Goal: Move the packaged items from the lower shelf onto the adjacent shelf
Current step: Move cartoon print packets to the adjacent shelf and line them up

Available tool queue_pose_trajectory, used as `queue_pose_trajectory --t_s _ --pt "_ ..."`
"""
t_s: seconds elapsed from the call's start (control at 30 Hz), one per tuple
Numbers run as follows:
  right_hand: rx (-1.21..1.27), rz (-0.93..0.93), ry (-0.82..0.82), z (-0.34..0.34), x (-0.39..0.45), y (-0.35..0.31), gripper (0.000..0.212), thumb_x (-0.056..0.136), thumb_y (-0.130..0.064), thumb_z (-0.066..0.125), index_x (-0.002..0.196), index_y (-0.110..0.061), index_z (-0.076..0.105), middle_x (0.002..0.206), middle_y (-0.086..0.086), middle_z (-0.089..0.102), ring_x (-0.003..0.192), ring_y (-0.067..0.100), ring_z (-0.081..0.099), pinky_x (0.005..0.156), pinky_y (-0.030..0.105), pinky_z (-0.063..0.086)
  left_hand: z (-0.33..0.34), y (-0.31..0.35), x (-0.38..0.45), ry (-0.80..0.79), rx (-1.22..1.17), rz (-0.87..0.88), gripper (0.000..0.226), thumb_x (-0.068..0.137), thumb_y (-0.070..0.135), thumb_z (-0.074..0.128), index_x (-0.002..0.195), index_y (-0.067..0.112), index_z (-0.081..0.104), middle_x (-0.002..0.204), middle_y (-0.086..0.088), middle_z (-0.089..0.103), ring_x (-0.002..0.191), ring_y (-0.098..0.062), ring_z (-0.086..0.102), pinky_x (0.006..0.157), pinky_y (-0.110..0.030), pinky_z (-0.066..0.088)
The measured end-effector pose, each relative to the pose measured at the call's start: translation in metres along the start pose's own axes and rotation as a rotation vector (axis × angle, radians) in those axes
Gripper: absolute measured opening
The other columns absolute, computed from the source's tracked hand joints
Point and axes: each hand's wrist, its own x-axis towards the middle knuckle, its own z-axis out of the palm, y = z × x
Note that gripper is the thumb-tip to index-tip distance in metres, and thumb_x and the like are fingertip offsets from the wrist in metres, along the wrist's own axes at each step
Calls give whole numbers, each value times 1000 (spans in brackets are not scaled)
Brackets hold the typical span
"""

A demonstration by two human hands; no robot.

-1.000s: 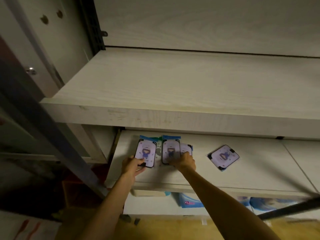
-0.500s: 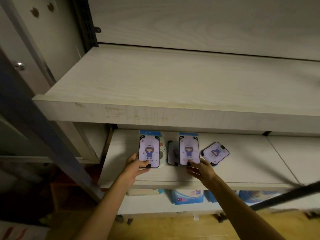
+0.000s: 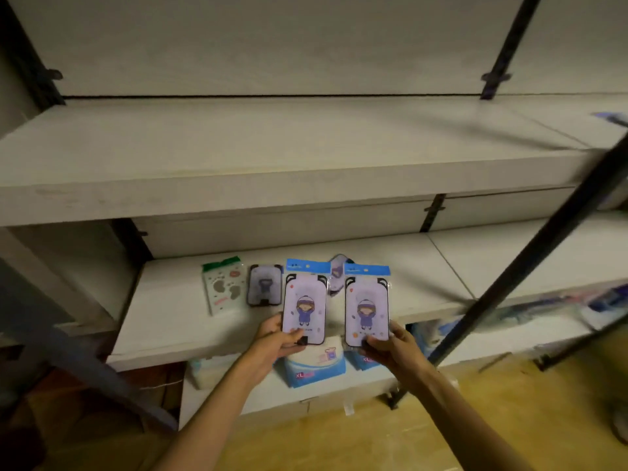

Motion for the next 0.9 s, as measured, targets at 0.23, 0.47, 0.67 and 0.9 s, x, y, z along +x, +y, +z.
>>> queue_pose_trajectory --t_s 0.23,0.47,0.67,0.9 --pt "-6 -101 34 -117 -79 -19 35 88 10 61 120 -5 60 106 17 74 99 34 72 79 42 62 138 -27 -52 -113 129 105 36 87 -3 68 118 15 64 107 -6 77 97 -26 74 76 -35 61" --pt "18 -218 120 -228 -145 -62 41 86 14 60 122 -4 62 107 21 73 94 37 70 80 45 61 271 -34 -80 -183 140 178 35 89 -5 62 117 16 65 105 -9 77 93 -27 74 76 -37 60" --pt "41 -364 127 -292 -180 -129 38 89 6 61 123 -11 60 110 17 74 98 33 72 77 38 61 383 2 -101 -294 166 291 28 89 1 63 116 9 67 107 -11 76 93 -28 73 71 -33 58" --pt "-84 -525 213 -348 -177 -220 24 95 -13 62 119 -12 61 107 14 75 94 32 72 85 44 60 497 60 -103 -278 187 456 21 90 3 63 109 10 69 96 -6 77 79 -15 75 64 -25 58"
